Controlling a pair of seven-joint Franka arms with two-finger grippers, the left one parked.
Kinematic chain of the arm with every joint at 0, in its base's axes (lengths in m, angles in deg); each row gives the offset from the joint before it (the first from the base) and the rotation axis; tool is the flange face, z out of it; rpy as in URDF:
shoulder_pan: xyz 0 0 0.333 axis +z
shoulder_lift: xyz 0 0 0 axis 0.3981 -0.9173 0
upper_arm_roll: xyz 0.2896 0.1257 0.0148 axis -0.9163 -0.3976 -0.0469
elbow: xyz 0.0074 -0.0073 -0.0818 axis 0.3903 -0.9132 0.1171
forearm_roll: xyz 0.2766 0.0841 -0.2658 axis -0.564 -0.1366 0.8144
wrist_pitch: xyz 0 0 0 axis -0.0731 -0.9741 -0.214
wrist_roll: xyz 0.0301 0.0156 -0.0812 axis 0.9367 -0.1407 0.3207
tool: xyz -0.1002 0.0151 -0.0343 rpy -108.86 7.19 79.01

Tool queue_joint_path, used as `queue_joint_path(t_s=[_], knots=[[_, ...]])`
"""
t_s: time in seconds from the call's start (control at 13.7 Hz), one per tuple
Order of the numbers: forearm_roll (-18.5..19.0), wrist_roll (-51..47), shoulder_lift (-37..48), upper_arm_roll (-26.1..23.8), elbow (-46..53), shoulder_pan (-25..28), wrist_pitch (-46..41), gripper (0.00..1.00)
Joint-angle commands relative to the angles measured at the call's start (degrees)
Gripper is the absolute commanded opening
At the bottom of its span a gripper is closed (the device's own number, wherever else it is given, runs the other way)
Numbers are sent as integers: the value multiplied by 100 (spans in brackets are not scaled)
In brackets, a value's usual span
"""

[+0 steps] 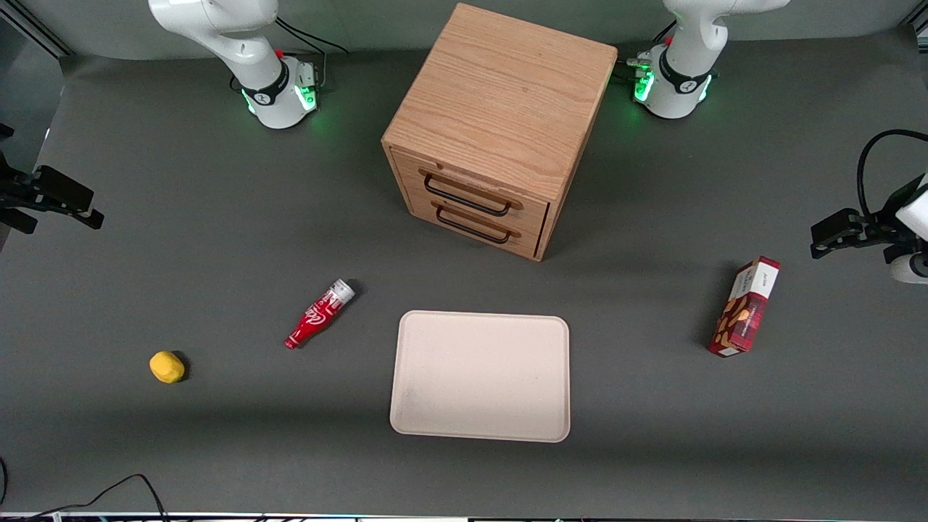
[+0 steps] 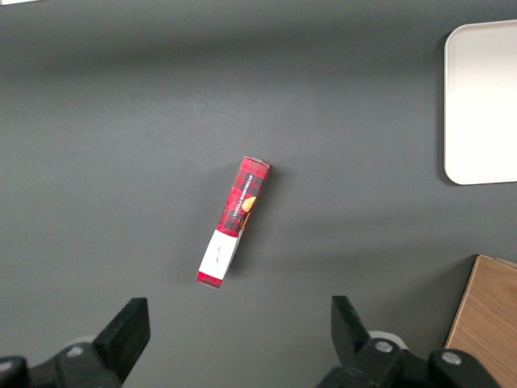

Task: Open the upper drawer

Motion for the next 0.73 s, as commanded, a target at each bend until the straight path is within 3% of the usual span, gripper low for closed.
queue_joint_path(t_s=[0.0,0.22,0.66], knots=[[-75,-124,-34,-6,116,10,-109,100],[-58,-115,-42,-110,73,36,-117,100],[-84,-10,-34,-1138,-50,-17,-302,100]])
